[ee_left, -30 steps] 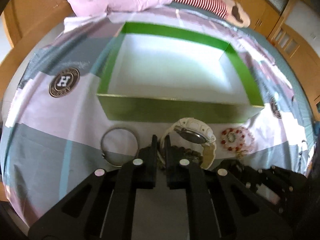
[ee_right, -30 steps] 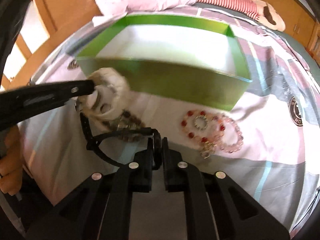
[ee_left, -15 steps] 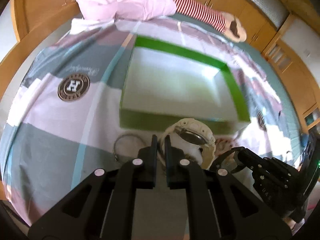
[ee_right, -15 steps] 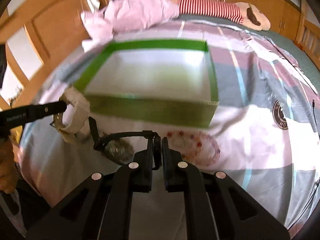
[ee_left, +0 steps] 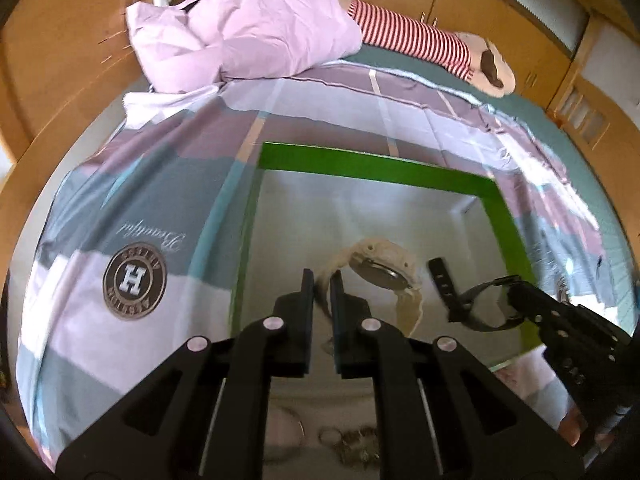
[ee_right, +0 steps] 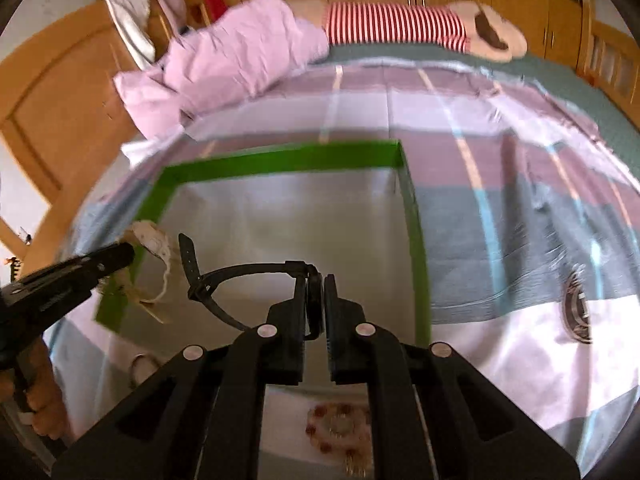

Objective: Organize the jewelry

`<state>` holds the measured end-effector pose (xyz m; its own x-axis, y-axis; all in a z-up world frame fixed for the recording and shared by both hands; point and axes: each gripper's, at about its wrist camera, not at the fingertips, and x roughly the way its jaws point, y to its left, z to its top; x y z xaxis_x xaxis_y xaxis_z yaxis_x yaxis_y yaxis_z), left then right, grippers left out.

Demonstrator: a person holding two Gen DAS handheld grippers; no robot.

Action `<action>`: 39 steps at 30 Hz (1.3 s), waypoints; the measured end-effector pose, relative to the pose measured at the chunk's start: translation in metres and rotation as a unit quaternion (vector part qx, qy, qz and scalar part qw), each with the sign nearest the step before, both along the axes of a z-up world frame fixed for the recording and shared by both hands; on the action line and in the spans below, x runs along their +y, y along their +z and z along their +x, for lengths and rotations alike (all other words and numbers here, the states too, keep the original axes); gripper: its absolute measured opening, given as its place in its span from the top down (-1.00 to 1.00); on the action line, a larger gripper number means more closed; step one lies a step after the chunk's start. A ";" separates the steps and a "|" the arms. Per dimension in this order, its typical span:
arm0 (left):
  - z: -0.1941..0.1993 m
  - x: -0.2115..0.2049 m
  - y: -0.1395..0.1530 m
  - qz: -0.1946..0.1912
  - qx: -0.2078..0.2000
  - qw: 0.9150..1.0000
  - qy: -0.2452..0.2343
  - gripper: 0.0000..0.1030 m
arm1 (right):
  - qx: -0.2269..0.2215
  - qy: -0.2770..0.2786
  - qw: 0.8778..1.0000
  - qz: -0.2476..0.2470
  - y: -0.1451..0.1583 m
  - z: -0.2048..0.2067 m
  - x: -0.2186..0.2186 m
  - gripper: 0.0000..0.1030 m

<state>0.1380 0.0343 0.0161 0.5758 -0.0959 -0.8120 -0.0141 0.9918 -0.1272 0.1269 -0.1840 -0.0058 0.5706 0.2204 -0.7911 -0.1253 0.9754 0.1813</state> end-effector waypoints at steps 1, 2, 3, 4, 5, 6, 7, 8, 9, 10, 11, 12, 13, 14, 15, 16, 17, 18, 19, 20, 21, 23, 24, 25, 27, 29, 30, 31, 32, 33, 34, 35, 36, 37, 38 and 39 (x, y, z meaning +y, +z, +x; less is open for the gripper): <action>0.002 -0.001 -0.003 0.004 0.002 1.000 0.001 0.78 | 0.008 -0.001 1.000 0.001 -0.005 0.003 0.001 0.77; 0.004 0.000 -0.007 0.003 0.006 1.000 0.001 0.76 | 0.011 -0.001 1.000 0.005 -0.007 0.004 0.001 0.73; 0.004 0.001 -0.009 -0.001 0.008 1.000 0.001 0.70 | 0.010 0.001 1.000 0.015 -0.006 0.004 0.000 0.47; 0.002 0.002 -0.008 0.001 0.003 1.000 0.004 0.62 | 0.005 0.000 1.000 0.023 -0.002 0.002 0.000 0.13; -0.001 0.002 -0.005 0.009 -0.005 1.000 0.007 0.54 | -0.005 -0.005 1.000 0.028 0.003 -0.001 -0.002 0.02; -0.004 0.002 0.000 0.018 -0.014 1.000 0.008 0.32 | -0.013 -0.009 0.999 0.030 0.007 -0.005 -0.004 -0.06; -0.008 0.002 0.004 0.023 -0.022 0.999 0.009 0.17 | -0.021 -0.009 0.999 0.034 0.014 -0.011 -0.006 -0.06; -0.013 0.001 0.010 0.025 -0.030 0.999 0.009 0.13 | -0.026 -0.002 0.999 0.037 0.022 -0.018 -0.008 -0.06; -0.020 0.001 0.016 0.023 -0.035 0.999 0.005 0.07 | -0.028 0.001 0.999 0.035 0.028 -0.024 -0.009 -0.07; -0.025 0.001 0.019 0.019 -0.035 0.999 0.000 0.00 | -0.029 0.001 0.999 0.030 0.033 -0.032 -0.012 -0.08; -0.034 0.002 0.023 0.010 -0.032 0.999 -0.007 -0.03 | -0.028 -0.001 0.999 0.025 0.035 -0.038 -0.016 -0.09; -0.044 0.004 0.025 0.003 -0.025 1.000 -0.014 -0.07 | -0.019 -0.005 1.000 0.017 0.035 -0.047 -0.020 -0.14; -0.052 0.004 0.025 0.000 -0.014 1.000 -0.021 -0.09 | -0.002 -0.005 1.000 0.009 0.032 -0.053 -0.023 -0.15; -0.058 0.004 0.024 0.000 -0.001 1.000 -0.030 -0.09 | 0.020 -0.003 1.000 0.003 0.025 -0.058 -0.026 -0.15; -0.064 0.003 0.020 0.001 0.016 0.999 -0.043 -0.09 | 0.036 -0.002 0.999 0.000 0.019 -0.062 -0.029 -0.15; -0.067 0.002 0.014 0.001 0.030 0.998 -0.052 -0.03 | 0.057 -0.002 0.998 -0.005 0.011 -0.065 -0.031 -0.14; -0.070 0.001 0.006 -0.001 0.047 0.997 -0.056 0.06 | 0.077 -0.005 0.997 -0.016 0.001 -0.066 -0.033 -0.14; -0.072 0.001 -0.007 -0.004 0.075 0.995 -0.059 0.26 | 0.089 -0.008 0.996 -0.026 -0.006 -0.066 -0.032 -0.14; -0.072 -0.001 -0.018 -0.006 0.099 0.993 -0.061 0.38 | 0.097 -0.011 0.995 -0.038 -0.012 -0.066 -0.032 -0.12; -0.073 -0.004 -0.027 -0.002 0.116 0.991 -0.062 0.42 | 0.099 -0.013 0.994 -0.053 -0.018 -0.064 -0.033 -0.06; -0.072 -0.007 -0.035 0.010 0.131 0.989 -0.061 0.45 | 0.100 -0.014 0.993 -0.062 -0.021 -0.063 -0.034 0.09; -0.071 -0.010 -0.042 0.032 0.136 0.989 -0.057 0.45 | 0.109 -0.016 0.992 -0.065 -0.026 -0.060 -0.037 0.22; -0.070 -0.009 -0.044 0.039 0.137 0.989 -0.051 0.44 | 0.113 -0.018 0.992 -0.060 -0.028 -0.060 -0.040 0.33; -0.069 -0.007 -0.046 0.040 0.138 0.989 -0.046 0.37 | 0.121 -0.021 0.991 -0.057 -0.031 -0.058 -0.043 0.37; -0.068 -0.002 -0.049 0.039 0.141 0.989 -0.033 0.26 | 0.133 -0.027 0.989 -0.057 -0.036 -0.056 -0.047 0.37; -0.068 -0.003 -0.050 0.041 0.143 0.988 -0.032 0.22 | 0.151 -0.029 0.987 -0.057 -0.045 -0.055 -0.050 0.37; -0.068 -0.004 -0.051 0.042 0.143 0.988 -0.033 0.17 | 0.167 -0.025 0.984 -0.055 -0.051 -0.054 -0.050 0.37; -0.068 -0.006 -0.051 0.043 0.143 0.988 -0.034 0.11 | 0.181 -0.017 0.982 -0.045 -0.058 -0.054 -0.048 0.36; -0.068 -0.007 -0.052 0.044 0.143 0.988 -0.037 0.09 | 0.187 -0.009 0.982 -0.031 -0.061 -0.054 -0.047 0.37; -0.068 -0.009 -0.053 0.046 0.142 0.988 -0.041 0.08 | 0.194 0.010 0.981 0.000 -0.061 -0.055 -0.044 0.37; -0.067 -0.010 -0.052 0.047 0.143 0.988 -0.043 0.07 | 0.200 0.030 0.979 0.035 -0.060 -0.056 -0.041 0.37; -0.065 -0.011 -0.052 0.049 0.143 0.988 -0.046 0.07 | 0.201 0.052 0.975 0.083 -0.055 -0.058 -0.038 0.37; -0.066 -0.012 -0.053 0.049 0.143 0.987 -0.048 0.07 | 0.190 0.057 0.975 0.095 -0.048 -0.060 -0.037 0.36; -0.067 -0.015 -0.054 0.050 0.143 0.987 -0.051 0.07 | 0.174 0.054 0.980 0.083 -0.041 -0.061 -0.036 0.36; -0.067 -0.016 -0.054 0.051 0.143 0.987 -0.053 0.07 | 0.151 0.043 0.986 0.051 -0.034 -0.062 -0.036 0.36; -0.068 -0.018 -0.055 0.052 0.143 0.987 -0.056 0.07 | 0.139 0.033 0.989 0.025 -0.032 -0.062 -0.036 0.36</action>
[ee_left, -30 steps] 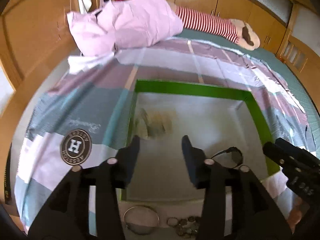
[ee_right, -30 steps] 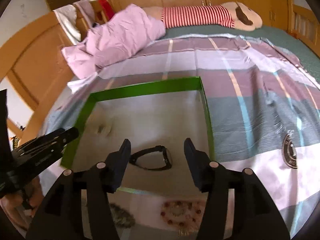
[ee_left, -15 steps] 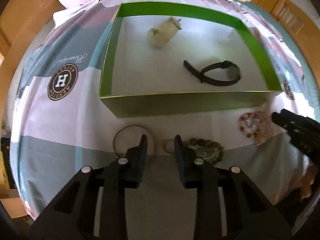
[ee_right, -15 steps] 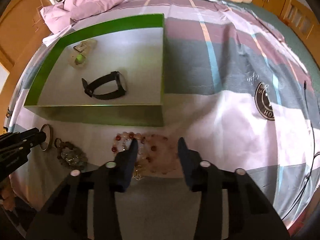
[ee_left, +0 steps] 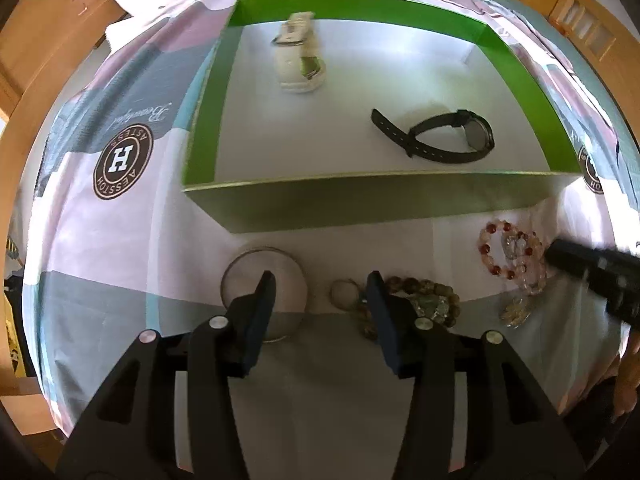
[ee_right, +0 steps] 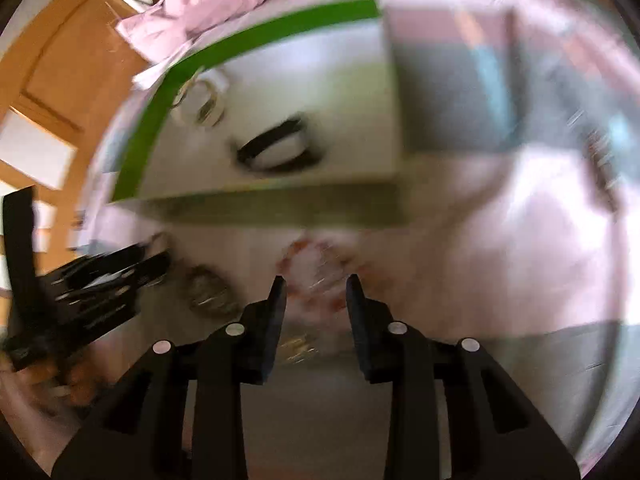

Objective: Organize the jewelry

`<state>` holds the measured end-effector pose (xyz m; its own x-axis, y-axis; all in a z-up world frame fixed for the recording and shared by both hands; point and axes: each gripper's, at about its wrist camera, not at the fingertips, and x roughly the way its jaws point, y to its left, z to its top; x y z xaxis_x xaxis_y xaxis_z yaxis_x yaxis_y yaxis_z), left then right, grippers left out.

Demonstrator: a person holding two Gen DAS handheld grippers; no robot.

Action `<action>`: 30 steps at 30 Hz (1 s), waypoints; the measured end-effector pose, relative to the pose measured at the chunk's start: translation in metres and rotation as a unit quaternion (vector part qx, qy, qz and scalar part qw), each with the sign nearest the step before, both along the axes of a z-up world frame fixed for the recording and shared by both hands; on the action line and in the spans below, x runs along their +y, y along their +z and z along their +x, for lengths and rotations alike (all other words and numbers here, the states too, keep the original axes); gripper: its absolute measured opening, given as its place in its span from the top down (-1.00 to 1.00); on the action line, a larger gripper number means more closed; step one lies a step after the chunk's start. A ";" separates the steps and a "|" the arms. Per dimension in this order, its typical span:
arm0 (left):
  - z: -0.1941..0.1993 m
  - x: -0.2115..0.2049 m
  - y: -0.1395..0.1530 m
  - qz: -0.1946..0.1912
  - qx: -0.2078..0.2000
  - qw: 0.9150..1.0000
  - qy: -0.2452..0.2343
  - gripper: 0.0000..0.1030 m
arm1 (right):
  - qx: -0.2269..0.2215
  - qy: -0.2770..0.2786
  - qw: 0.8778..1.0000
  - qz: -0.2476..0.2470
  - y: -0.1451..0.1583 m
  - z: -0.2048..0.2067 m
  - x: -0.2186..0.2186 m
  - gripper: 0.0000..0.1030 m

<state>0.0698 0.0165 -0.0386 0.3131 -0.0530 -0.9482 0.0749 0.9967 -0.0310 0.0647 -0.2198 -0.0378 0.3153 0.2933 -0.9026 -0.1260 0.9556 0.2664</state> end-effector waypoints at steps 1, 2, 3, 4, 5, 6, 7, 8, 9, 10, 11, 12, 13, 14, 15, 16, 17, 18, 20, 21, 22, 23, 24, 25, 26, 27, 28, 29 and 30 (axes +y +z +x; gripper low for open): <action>-0.001 -0.003 -0.001 0.000 0.001 1.000 -0.004 0.07 | -0.008 -0.011 0.999 -0.032 0.000 0.001 -0.001 0.36; -0.001 -0.006 -0.003 -0.002 0.004 1.000 -0.008 0.07 | -0.010 -0.019 0.998 -0.054 -0.002 0.002 -0.001 0.36; 0.000 -0.011 -0.006 -0.006 0.008 1.000 -0.014 0.07 | -0.002 -0.024 0.997 -0.074 -0.008 0.002 -0.003 0.36; -0.001 -0.014 -0.008 -0.010 0.012 1.000 -0.017 0.07 | 0.007 -0.026 0.996 -0.083 -0.014 0.003 -0.003 0.36; -0.001 -0.016 -0.010 -0.014 0.016 1.000 -0.021 0.07 | 0.018 -0.027 0.995 -0.090 -0.020 0.003 -0.003 0.36; -0.001 -0.019 -0.011 -0.016 0.019 0.999 -0.025 0.07 | 0.023 -0.026 0.995 -0.095 -0.024 0.003 -0.002 0.36; -0.002 -0.022 -0.014 -0.018 0.023 0.999 -0.030 0.07 | 0.026 -0.025 0.994 -0.101 -0.027 0.002 -0.001 0.36; -0.002 -0.024 -0.015 -0.018 0.025 0.999 -0.033 0.07 | 0.027 -0.022 0.994 -0.106 -0.029 0.001 0.001 0.36; -0.002 -0.027 -0.017 -0.016 0.026 0.999 -0.035 0.07 | 0.027 -0.021 0.993 -0.109 -0.030 0.001 0.000 0.36; -0.002 -0.028 -0.018 -0.015 0.027 0.999 -0.036 0.07 | 0.028 -0.020 0.993 -0.110 -0.031 0.001 0.001 0.36; -0.002 -0.030 -0.019 -0.014 0.027 0.999 -0.038 0.08 | 0.030 -0.021 0.993 -0.111 -0.032 0.000 0.001 0.36; -0.003 -0.031 -0.020 -0.012 0.026 0.999 -0.039 0.08 | 0.031 -0.021 0.993 -0.111 -0.033 0.000 0.002 0.36; -0.002 -0.033 -0.022 -0.010 0.025 0.999 -0.040 0.08 | 0.033 -0.021 0.993 -0.112 -0.034 0.001 0.003 0.36; -0.002 -0.035 -0.022 -0.011 0.025 0.999 -0.041 0.07 | 0.034 -0.023 0.993 -0.110 -0.035 0.001 0.002 0.35; -0.002 -0.035 -0.022 -0.012 0.024 0.999 -0.040 0.07 | 0.035 -0.023 0.993 -0.106 -0.035 0.001 0.002 0.34; -0.003 -0.035 -0.021 -0.016 0.025 0.999 -0.040 0.07 | 0.035 -0.025 0.994 -0.101 -0.035 0.001 0.001 0.32; -0.003 -0.035 -0.020 -0.026 0.026 0.998 -0.041 0.07 | 0.035 -0.027 0.994 -0.097 -0.034 0.004 0.000 0.31; -0.003 -0.033 -0.019 -0.046 0.028 0.998 -0.041 0.07 | 0.034 -0.031 0.994 -0.096 -0.033 0.005 0.000 0.28; -0.003 -0.032 -0.016 -0.075 0.032 0.996 -0.047 0.06 | 0.031 -0.033 0.994 -0.098 -0.033 0.008 -0.007 0.23; -0.004 -0.035 -0.016 -0.084 0.035 0.994 -0.055 0.05 | 0.032 -0.033 0.994 -0.099 -0.033 0.007 -0.007 0.23; -0.004 -0.038 -0.017 -0.082 0.035 0.994 -0.059 0.05 | 0.033 -0.032 0.994 -0.100 -0.034 0.008 -0.007 0.23; -0.006 -0.042 -0.018 -0.075 0.034 0.994 -0.065 0.05 | 0.035 -0.031 0.994 -0.101 -0.035 0.008 -0.006 0.23; -0.007 -0.046 -0.020 -0.068 0.034 0.995 -0.071 0.05 | 0.036 -0.030 0.994 -0.102 -0.036 0.009 -0.005 0.23; -0.005 -0.052 -0.021 -0.064 0.036 0.995 -0.073 0.05 | 0.037 -0.028 0.994 -0.104 -0.037 0.009 -0.005 0.23; -0.005 -0.056 -0.025 -0.058 0.040 0.995 -0.076 0.05 | 0.037 -0.027 0.993 -0.105 -0.038 0.009 -0.004 0.23; -0.004 -0.058 -0.028 -0.051 0.045 0.995 -0.076 0.06 | 0.037 -0.025 0.993 -0.109 -0.038 0.009 -0.002 0.23; -0.005 -0.060 -0.031 -0.042 0.046 0.995 -0.077 0.08 | 0.036 -0.024 0.993 -0.112 -0.038 0.008 0.001 0.23; -0.003 -0.062 -0.032 -0.034 0.041 0.996 -0.078 0.15 | 0.034 -0.023 0.992 -0.116 -0.038 0.008 0.002 0.23; -0.003 -0.064 -0.031 -0.025 0.035 0.996 -0.078 0.31 | 0.033 -0.022 0.992 -0.119 -0.038 0.009 0.005 0.23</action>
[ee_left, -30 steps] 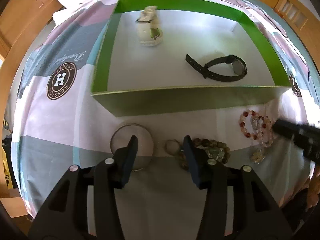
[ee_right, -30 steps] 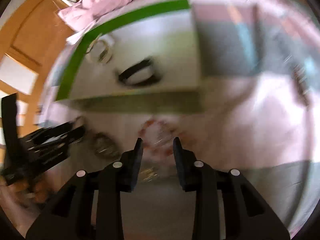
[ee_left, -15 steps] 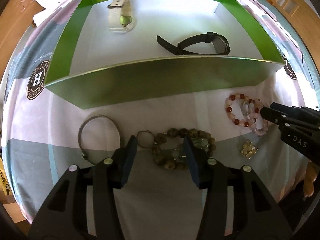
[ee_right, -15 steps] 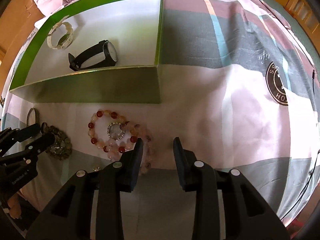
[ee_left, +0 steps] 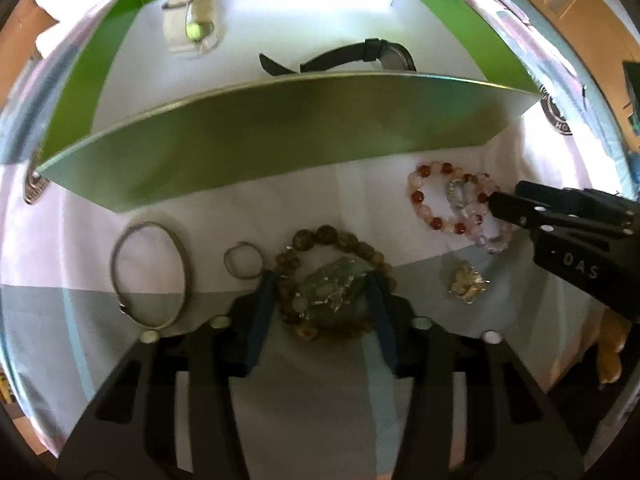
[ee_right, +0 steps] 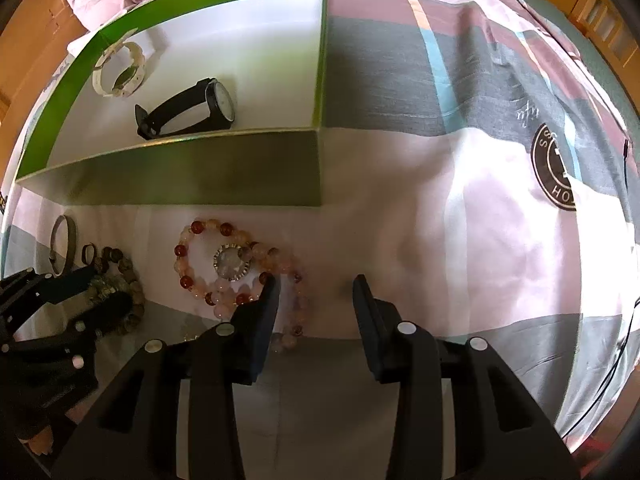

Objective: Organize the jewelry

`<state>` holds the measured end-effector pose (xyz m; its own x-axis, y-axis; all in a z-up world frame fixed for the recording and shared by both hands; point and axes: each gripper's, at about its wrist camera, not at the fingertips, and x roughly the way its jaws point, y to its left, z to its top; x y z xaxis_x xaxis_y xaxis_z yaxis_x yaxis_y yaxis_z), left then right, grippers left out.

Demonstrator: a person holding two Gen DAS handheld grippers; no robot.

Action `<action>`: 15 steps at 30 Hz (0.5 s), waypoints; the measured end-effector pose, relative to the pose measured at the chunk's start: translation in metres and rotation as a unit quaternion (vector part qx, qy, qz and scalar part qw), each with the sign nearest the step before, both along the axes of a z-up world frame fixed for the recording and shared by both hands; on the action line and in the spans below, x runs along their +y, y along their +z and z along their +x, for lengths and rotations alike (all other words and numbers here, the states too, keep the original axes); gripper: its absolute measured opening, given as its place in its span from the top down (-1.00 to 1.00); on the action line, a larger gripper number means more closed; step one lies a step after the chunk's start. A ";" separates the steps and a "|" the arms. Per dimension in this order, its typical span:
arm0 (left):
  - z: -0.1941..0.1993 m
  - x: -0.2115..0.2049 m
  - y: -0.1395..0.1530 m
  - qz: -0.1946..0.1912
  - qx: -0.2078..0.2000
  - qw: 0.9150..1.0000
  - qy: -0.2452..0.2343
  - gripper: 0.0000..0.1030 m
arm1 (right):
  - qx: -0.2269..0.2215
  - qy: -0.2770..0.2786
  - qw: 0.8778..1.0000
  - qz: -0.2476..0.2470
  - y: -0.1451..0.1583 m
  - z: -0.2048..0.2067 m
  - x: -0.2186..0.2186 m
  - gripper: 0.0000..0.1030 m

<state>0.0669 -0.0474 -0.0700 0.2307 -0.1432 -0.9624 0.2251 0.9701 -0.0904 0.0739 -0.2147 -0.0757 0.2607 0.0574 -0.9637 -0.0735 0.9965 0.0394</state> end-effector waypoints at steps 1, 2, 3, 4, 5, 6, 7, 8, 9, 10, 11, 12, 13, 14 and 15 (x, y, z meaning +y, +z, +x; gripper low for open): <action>0.000 -0.001 0.002 0.001 -0.005 1.000 -0.003 0.57 | -0.001 0.001 1.000 -0.001 0.000 0.000 0.001 0.23; 0.000 -0.001 0.002 -0.004 -0.004 1.000 -0.002 0.62 | -0.001 0.002 1.000 -0.002 0.000 0.000 0.001 0.23; 0.000 0.000 0.004 -0.007 -0.004 1.000 0.001 0.63 | -0.002 0.002 1.000 -0.002 0.000 0.000 0.001 0.23; 0.001 0.001 0.006 -0.008 -0.009 1.000 0.004 0.64 | -0.002 0.002 1.000 -0.002 -0.002 -0.001 0.004 0.23; 0.001 0.002 0.008 -0.006 -0.015 1.000 0.007 0.64 | -0.002 0.002 1.000 -0.002 -0.002 -0.002 0.003 0.23; 0.002 0.005 0.012 -0.006 -0.023 1.000 0.014 0.64 | -0.002 0.001 1.000 -0.002 -0.003 -0.002 0.002 0.23; 0.002 0.009 0.015 -0.009 -0.028 0.999 0.019 0.64 | -0.003 -0.002 1.000 -0.002 0.000 -0.005 0.002 0.23; 0.003 0.012 0.020 -0.014 -0.034 0.999 0.027 0.64 | -0.004 -0.003 1.000 -0.002 0.000 -0.005 0.002 0.23; 0.004 0.015 0.024 -0.017 -0.041 0.998 0.033 0.64 | -0.005 -0.004 1.000 -0.003 0.001 -0.007 0.002 0.23; 0.005 0.017 0.027 -0.019 -0.048 0.998 0.038 0.64 | -0.006 -0.004 1.000 -0.003 0.003 -0.008 0.000 0.19; 0.003 0.019 0.029 -0.021 -0.053 0.997 0.043 0.63 | -0.007 -0.004 1.000 -0.004 0.008 -0.010 -0.002 0.16; 0.005 0.020 0.030 -0.021 -0.055 0.997 0.048 0.63 | -0.007 -0.004 1.000 -0.004 0.009 -0.011 -0.003 0.11; 0.005 0.020 0.030 -0.020 -0.054 0.997 0.051 0.63 | -0.007 -0.004 1.000 -0.005 0.009 -0.011 -0.002 0.11; 0.006 0.021 0.028 -0.018 -0.052 0.997 0.052 0.63 | -0.006 -0.003 1.000 -0.005 0.009 -0.011 -0.002 0.11; 0.007 0.019 0.026 -0.015 -0.051 0.997 0.052 0.63 | -0.006 -0.003 1.000 -0.005 0.009 -0.011 -0.002 0.11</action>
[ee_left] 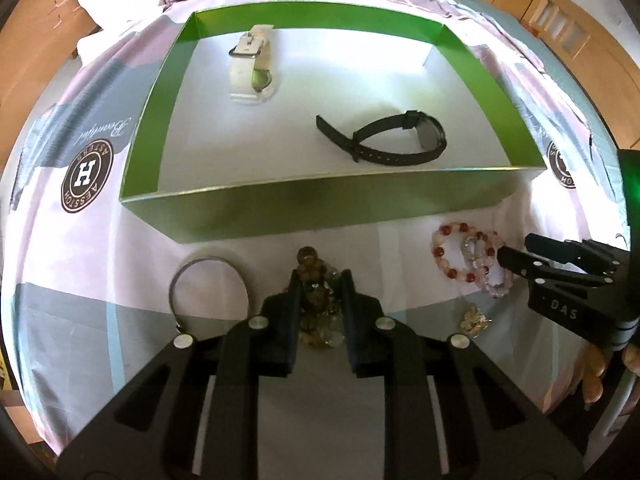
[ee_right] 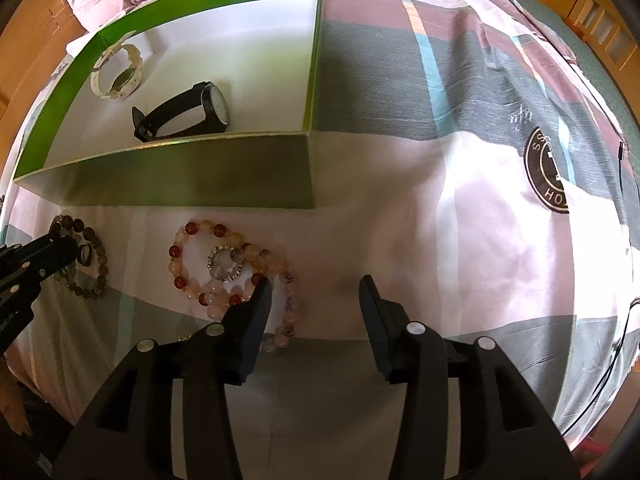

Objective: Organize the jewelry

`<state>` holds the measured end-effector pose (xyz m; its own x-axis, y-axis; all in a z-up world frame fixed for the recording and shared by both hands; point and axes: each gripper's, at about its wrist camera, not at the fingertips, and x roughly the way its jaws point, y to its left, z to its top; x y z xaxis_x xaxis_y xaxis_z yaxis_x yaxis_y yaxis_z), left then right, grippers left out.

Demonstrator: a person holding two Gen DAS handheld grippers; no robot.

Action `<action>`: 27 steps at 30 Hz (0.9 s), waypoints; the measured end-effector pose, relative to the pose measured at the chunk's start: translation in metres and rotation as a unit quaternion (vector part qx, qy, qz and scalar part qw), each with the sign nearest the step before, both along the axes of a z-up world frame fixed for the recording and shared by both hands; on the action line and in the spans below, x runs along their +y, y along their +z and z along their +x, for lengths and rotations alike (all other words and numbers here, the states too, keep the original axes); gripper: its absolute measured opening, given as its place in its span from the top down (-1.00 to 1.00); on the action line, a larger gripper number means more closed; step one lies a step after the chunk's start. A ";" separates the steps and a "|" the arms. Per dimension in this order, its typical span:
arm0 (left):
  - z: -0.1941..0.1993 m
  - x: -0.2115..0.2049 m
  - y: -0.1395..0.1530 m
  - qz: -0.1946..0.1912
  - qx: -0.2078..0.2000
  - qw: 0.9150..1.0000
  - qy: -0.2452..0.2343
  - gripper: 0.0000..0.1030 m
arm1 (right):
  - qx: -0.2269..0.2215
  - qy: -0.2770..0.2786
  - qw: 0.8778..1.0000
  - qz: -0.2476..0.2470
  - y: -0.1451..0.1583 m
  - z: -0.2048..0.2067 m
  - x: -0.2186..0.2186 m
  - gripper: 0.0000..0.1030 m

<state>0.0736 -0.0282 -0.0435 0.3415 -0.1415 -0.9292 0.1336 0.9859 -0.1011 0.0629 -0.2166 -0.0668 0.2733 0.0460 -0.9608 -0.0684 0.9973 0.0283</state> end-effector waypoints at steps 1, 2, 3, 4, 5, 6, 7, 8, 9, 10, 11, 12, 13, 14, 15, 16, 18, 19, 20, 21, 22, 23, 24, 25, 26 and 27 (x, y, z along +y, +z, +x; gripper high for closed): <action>0.000 -0.001 -0.001 0.002 0.000 1.000 -0.001 0.63 | 0.000 0.001 1.000 0.001 0.000 0.000 0.000 0.11; -0.001 0.000 0.000 0.003 -0.001 1.000 -0.002 0.63 | -0.001 0.001 1.000 0.001 0.000 0.000 -0.001 0.10; -0.002 0.000 0.000 0.004 -0.002 1.000 -0.004 0.63 | -0.002 0.000 1.000 0.001 -0.001 -0.001 -0.001 0.05; -0.001 -0.002 0.001 0.004 -0.003 1.000 -0.006 0.62 | -0.003 -0.001 1.000 0.002 -0.001 -0.001 -0.002 -0.04; -0.002 -0.002 0.001 0.004 -0.004 1.000 -0.006 0.62 | -0.005 -0.002 1.000 0.002 0.001 -0.001 0.000 -0.07; -0.004 0.001 0.001 0.004 -0.004 1.000 -0.007 0.62 | -0.006 -0.004 1.000 0.001 0.001 0.000 -0.001 -0.09; -0.004 0.002 0.000 0.004 -0.004 1.000 -0.007 0.62 | -0.005 -0.005 1.000 0.001 0.000 0.000 -0.003 -0.10; -0.005 0.003 -0.001 0.005 -0.002 1.000 -0.007 0.62 | -0.002 -0.006 1.000 0.003 -0.001 0.001 -0.003 -0.11; -0.005 0.002 -0.001 0.007 -0.001 1.000 -0.009 0.62 | 0.002 -0.005 1.000 0.006 -0.003 0.000 -0.002 -0.11; -0.004 0.000 -0.003 0.009 -0.001 1.000 -0.011 0.61 | 0.006 -0.005 1.000 0.009 -0.006 0.001 -0.002 -0.11; -0.005 -0.003 -0.004 0.012 -0.002 1.000 -0.015 0.61 | 0.011 -0.003 1.000 0.011 -0.008 0.001 -0.002 -0.11; -0.006 -0.002 -0.004 0.014 -0.002 1.000 -0.018 0.61 | 0.012 -0.001 1.000 0.009 -0.009 0.002 -0.001 -0.11; -0.007 -0.005 -0.004 0.018 -0.002 1.000 -0.021 0.58 | 0.010 0.004 1.000 0.004 -0.009 0.001 0.001 -0.11; -0.007 -0.006 -0.005 0.022 -0.002 0.999 -0.023 0.56 | 0.007 0.009 1.000 0.001 -0.009 0.000 0.002 -0.10; -0.007 -0.007 -0.005 0.024 -0.002 0.999 -0.024 0.54 | 0.004 0.018 1.000 0.001 -0.009 -0.001 0.004 0.09; -0.007 -0.007 -0.006 0.026 -0.001 0.999 -0.023 0.53 | 0.003 0.024 1.000 0.003 -0.008 -0.002 0.007 0.39; -0.006 -0.006 -0.005 0.026 -0.001 0.999 -0.021 0.53 | -0.001 0.037 0.999 0.003 -0.006 -0.004 0.011 0.61; -0.005 -0.006 -0.005 0.025 -0.002 0.999 -0.019 0.53 | -0.007 0.041 0.999 0.002 -0.004 -0.005 0.012 0.73; -0.005 -0.005 -0.005 0.024 -0.003 1.000 -0.018 0.53 | -0.010 0.043 0.999 0.005 -0.002 -0.005 0.013 0.75; -0.005 -0.003 -0.004 0.023 -0.004 1.000 -0.016 0.53 | -0.014 0.043 0.999 0.006 0.000 -0.005 0.012 0.79; -0.006 -0.002 -0.003 0.022 -0.006 1.000 -0.015 0.53 | -0.020 0.041 0.999 0.008 0.002 -0.005 0.012 0.81; -0.006 -0.001 -0.002 0.020 -0.007 1.000 -0.014 0.53 | -0.027 0.038 0.999 0.008 0.006 -0.005 0.010 0.81; -0.006 0.000 -0.002 0.019 -0.009 1.000 -0.013 0.53 | -0.034 0.034 0.999 0.010 0.010 -0.005 0.008 0.81; -0.007 0.002 -0.001 0.016 -0.011 1.000 -0.012 0.53 | -0.041 0.030 0.999 0.014 0.014 -0.004 0.004 0.81; -0.006 0.003 0.000 0.013 -0.011 1.000 -0.011 0.52 | -0.048 0.022 0.998 0.024 0.019 -0.003 0.000 0.81; -0.006 0.004 0.001 0.010 -0.010 1.000 -0.009 0.42 | -0.049 0.017 0.998 0.031 0.022 -0.003 -0.004 0.81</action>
